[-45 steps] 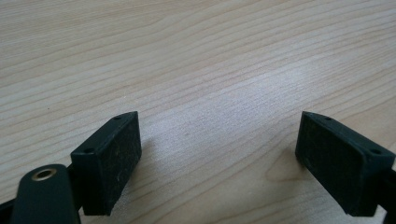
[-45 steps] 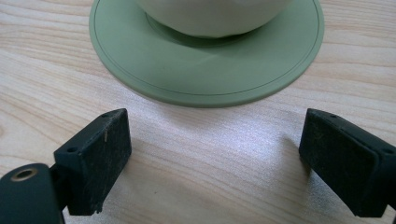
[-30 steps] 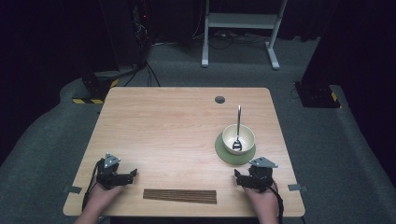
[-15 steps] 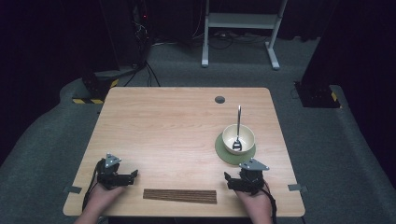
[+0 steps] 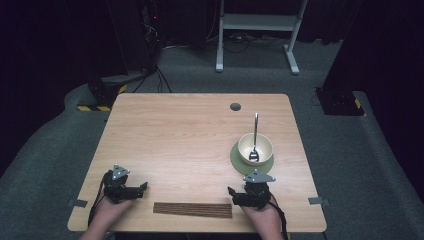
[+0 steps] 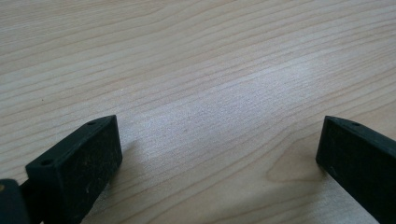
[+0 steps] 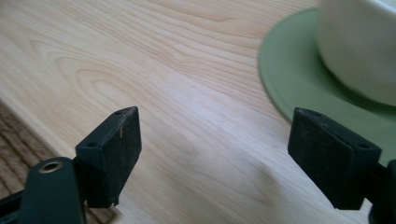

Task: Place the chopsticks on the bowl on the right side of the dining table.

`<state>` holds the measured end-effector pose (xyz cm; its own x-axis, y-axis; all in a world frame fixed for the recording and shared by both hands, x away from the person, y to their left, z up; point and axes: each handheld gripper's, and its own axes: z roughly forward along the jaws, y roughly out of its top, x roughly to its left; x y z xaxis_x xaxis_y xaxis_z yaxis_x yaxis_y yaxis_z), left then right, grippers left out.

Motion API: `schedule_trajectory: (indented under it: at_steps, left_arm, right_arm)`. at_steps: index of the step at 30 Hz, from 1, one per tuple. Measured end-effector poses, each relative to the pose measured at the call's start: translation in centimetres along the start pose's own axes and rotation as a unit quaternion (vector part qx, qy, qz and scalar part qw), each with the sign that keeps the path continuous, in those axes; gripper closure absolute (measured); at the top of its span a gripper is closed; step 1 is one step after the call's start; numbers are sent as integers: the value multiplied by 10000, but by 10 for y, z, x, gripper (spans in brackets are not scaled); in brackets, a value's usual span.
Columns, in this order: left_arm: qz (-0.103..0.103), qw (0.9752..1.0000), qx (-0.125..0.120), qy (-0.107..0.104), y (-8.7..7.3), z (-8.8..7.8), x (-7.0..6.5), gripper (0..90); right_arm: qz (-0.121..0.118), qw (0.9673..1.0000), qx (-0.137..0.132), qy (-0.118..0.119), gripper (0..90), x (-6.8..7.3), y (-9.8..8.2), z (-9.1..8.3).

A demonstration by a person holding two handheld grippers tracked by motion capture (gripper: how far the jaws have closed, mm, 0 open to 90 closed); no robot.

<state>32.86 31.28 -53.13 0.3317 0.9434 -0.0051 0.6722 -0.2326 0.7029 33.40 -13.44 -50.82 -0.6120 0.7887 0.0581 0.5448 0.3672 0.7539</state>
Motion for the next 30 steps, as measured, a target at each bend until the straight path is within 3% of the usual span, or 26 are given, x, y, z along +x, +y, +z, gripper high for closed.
schedule_trajectory:
  at_steps: [5, 7, 14, 18, 25, 30]
  left_arm:
    - [-1, 10000, 3, 4, 0, 0, 0, 3]
    - [7, 10000, 3, -3, 0, 0, 0, 2]
    - [7, 10000, 1, -6, 0, 0, 0, 3]
    - [9, 10000, 0, -4, 0, 0, 0, 4]
    - [19, 10000, 3, -15, 0, 0, 1, 4]
    - [10, 10000, 4, -17, 0, 0, 2, 6]
  right_arm:
    - [-107, 9996, -59, 260, 216, 11, 2, 1]
    - [-248, 9987, 2, 449, 220, 21, 2, 3]
    - [-429, 9959, 16, 790, 314, 38, 4, 5]
    - [-602, 9926, 145, 1041, 450, 47, 1, 10]
    - [-688, 9889, 255, 1291, 574, 49, 1, 13]
    - [-777, 9881, 285, 1293, 633, 51, 0, 14]
